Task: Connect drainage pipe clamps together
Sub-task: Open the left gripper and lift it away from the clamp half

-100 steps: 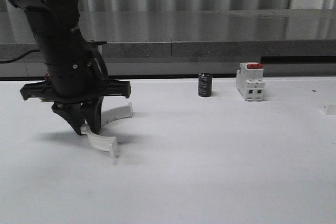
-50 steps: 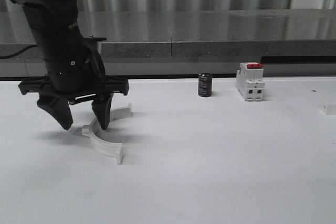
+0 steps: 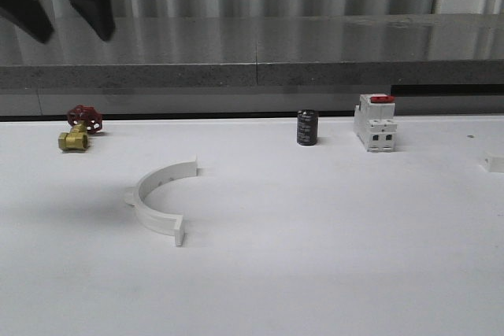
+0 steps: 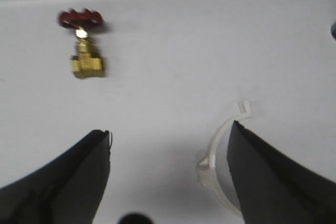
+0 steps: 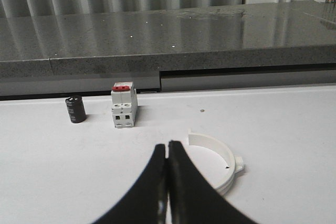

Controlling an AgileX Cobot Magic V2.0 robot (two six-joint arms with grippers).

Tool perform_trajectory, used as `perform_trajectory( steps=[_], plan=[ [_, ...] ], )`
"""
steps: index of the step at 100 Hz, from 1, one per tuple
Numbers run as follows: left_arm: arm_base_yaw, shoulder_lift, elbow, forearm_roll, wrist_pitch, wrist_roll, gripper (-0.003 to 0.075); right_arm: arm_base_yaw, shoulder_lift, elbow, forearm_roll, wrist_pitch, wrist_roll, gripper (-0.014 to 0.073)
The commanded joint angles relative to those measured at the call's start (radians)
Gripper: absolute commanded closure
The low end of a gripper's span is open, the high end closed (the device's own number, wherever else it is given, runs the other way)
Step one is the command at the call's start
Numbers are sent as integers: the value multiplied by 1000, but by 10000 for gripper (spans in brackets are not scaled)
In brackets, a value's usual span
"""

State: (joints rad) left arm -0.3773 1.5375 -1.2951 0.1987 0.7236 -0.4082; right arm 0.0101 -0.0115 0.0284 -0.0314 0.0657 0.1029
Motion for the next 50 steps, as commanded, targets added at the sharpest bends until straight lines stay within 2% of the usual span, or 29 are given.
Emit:
perform_trajectory(
  steps=[1,9,29,35,50],
  plan=[
    [68,-139,23,13,-65,29,249,-5,-18,-19,-2,-82,-7,661],
    [130,-236,79,-21,-101,88,249,-5,-18,-19,-2,-82,-7,661],
    [285,-454,254,-239,-141,294,249,-5,-18,-19,-2,-82,-7,661],
    [313,-523,308,-282,-145,349,249,-5,-18,-19,-2,-82,-7,661],
    [334,-691,455,-290,-154,374,249,-5,-18,-19,-2,-82,-7,661]
  ],
)
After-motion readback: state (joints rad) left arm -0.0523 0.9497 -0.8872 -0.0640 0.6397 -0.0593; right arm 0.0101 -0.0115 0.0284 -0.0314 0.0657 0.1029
